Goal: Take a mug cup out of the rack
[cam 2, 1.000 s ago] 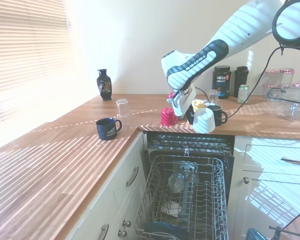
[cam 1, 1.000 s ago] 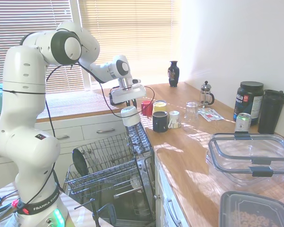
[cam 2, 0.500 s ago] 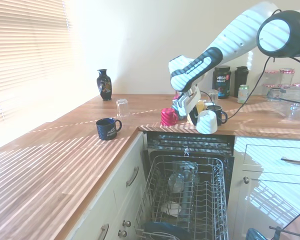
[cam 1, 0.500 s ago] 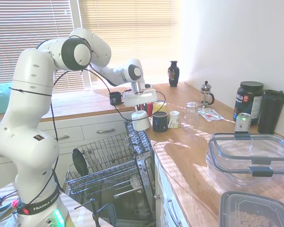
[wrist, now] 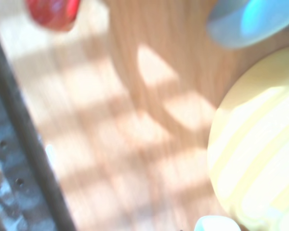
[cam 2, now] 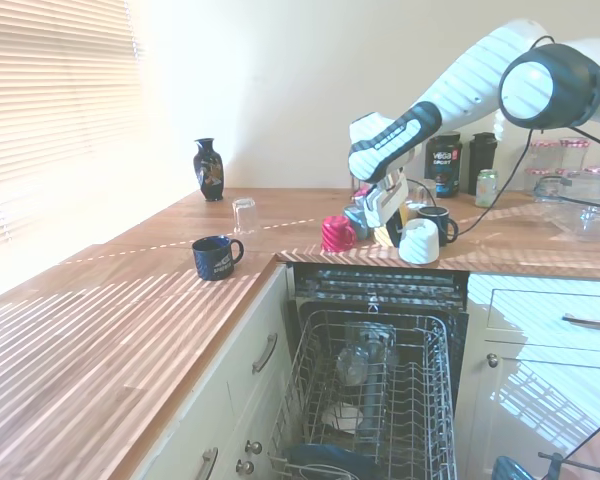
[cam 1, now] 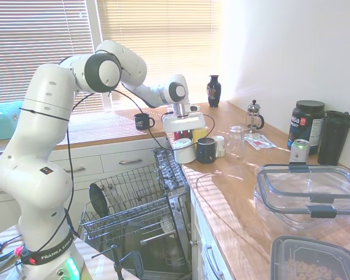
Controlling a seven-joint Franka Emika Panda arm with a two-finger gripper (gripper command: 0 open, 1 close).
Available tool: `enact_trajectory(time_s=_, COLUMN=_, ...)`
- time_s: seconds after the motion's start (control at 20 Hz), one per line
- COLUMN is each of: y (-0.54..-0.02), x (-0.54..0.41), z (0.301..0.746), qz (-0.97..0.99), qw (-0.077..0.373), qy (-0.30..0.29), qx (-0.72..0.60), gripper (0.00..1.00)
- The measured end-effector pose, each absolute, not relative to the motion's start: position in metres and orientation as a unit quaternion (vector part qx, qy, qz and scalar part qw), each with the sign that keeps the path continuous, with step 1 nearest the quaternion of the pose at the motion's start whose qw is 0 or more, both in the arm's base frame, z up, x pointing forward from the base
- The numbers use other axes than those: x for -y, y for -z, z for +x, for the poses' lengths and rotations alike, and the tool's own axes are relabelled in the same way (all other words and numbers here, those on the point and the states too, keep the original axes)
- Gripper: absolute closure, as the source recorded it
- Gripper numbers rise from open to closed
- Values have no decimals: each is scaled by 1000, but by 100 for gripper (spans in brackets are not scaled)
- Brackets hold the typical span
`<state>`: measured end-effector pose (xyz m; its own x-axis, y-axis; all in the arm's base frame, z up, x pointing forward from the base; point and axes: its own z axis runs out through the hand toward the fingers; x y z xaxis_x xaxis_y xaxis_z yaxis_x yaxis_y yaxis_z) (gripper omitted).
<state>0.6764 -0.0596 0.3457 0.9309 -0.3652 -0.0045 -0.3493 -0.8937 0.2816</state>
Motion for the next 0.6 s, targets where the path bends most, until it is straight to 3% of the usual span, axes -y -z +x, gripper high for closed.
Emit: enact_trajectory(time_s=0.6, y=-347, x=78, z=710, qz=972, qw=154, qy=34, qx=176, gripper=100)
